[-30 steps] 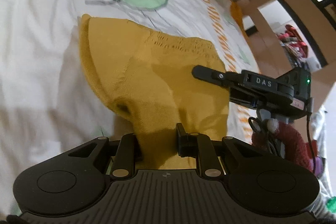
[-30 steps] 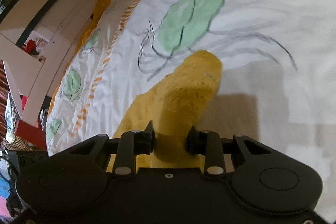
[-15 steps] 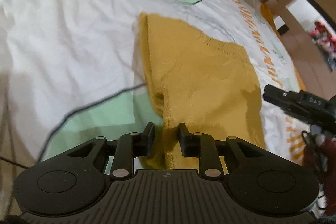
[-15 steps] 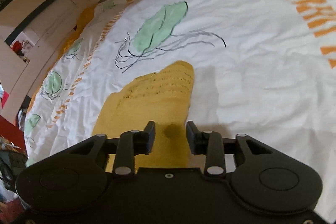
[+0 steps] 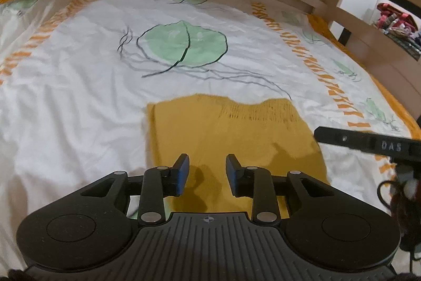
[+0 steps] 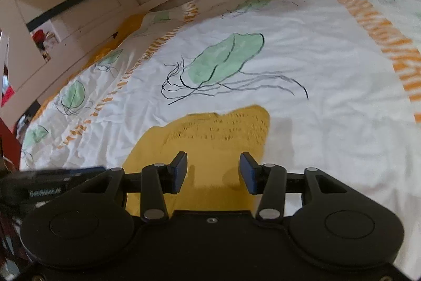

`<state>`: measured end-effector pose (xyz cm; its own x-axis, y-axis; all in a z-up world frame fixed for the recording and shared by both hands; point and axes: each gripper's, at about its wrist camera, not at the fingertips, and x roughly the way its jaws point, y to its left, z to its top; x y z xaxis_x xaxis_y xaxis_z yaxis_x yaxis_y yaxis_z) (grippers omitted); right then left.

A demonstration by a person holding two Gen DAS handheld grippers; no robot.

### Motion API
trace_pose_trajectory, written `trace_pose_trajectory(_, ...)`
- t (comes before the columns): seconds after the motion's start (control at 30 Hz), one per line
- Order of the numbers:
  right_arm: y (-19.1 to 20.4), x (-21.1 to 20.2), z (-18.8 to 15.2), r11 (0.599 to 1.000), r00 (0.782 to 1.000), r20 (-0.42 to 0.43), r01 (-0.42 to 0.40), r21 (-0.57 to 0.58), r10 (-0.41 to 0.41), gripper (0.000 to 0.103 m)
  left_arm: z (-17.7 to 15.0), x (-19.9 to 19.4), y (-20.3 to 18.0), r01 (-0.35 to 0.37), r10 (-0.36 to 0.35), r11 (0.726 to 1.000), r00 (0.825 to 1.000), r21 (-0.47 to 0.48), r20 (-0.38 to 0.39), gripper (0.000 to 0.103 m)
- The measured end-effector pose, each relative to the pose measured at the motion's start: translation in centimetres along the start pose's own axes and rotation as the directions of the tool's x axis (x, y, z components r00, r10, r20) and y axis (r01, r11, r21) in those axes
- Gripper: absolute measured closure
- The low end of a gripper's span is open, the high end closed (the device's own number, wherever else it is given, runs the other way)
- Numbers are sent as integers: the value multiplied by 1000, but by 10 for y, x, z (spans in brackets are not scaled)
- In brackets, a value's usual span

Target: Fold small clothes

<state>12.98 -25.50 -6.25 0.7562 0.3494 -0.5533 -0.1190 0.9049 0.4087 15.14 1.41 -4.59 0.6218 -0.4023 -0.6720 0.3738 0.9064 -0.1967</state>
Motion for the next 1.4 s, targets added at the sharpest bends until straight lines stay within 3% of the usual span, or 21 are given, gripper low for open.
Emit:
trace_pose_trajectory(0.27, 1, 47, 0, 991, 997, -57, 40, -130, -48, 50, 25, 65, -4, -21, 23, 999, 999, 42, -44, 67)
trace_pose_trajectory(0.47, -10, 75, 9, 987, 995, -57, 73, -141, -82, 50, 39, 100, 7, -46, 47, 999, 998, 18, -47, 61)
trace_pose_trajectory(0.7, -16, 85, 22, 991, 994, -45, 96, -95, -101, 49, 51, 112, 35, -82, 75, 991, 995, -110, -70, 61)
trace_pose_trajectory(0.77, -20, 86, 28, 990, 992, -41, 118, -73, -122, 46, 54, 107, 39, -105, 97, 987, 993, -122, -67, 61)
trace_pose_trajectory(0.83, -26, 81, 33, 986, 986, -31, 162, -35, -163, 27, 58, 96, 41, -159, 154, 980, 987, -118, -45, 61)
trace_pose_trajectory(0.93, -34, 62, 37, 985, 985, -4, 173, 27, -173, 24, 61, 74, 49, -179, 180, 974, 984, -142, -8, 59)
trace_pose_trajectory(0.97, -34, 54, 38, 984, 984, 8, 176, 30, -176, 22, 61, 66, 51, -166, 168, 973, 986, -157, -2, 50)
trace_pose_trajectory(1.0, -33, 46, 38, 984, 984, 18, 177, 28, -178, 12, 61, 57, 54, -143, 145, 975, 989, -173, 2, 33)
trace_pose_trajectory(1.03, -31, 37, 37, 984, 984, 27, 174, 24, -175, 0, 60, 49, 55, -127, 131, 975, 991, -183, 6, 24)
trace_pose_trajectory(1.07, -29, 29, 37, 986, 985, 31, 167, 22, -168, 0, 58, 40, 54, -117, 123, 975, 992, -186, 16, 14)
trace_pose_trajectory(1.2, -17, 2, 29, 990, 990, 37, 136, 23, -137, 0, 46, 5, 35, -149, 157, 981, 986, -123, 54, 0)
trace_pose_trajectory(1.4, 9, -27, 9, 987, 987, 32, 157, 10, -158, 0, 19, -34, 5, -224, 227, 973, 971, -57, 69, 0)
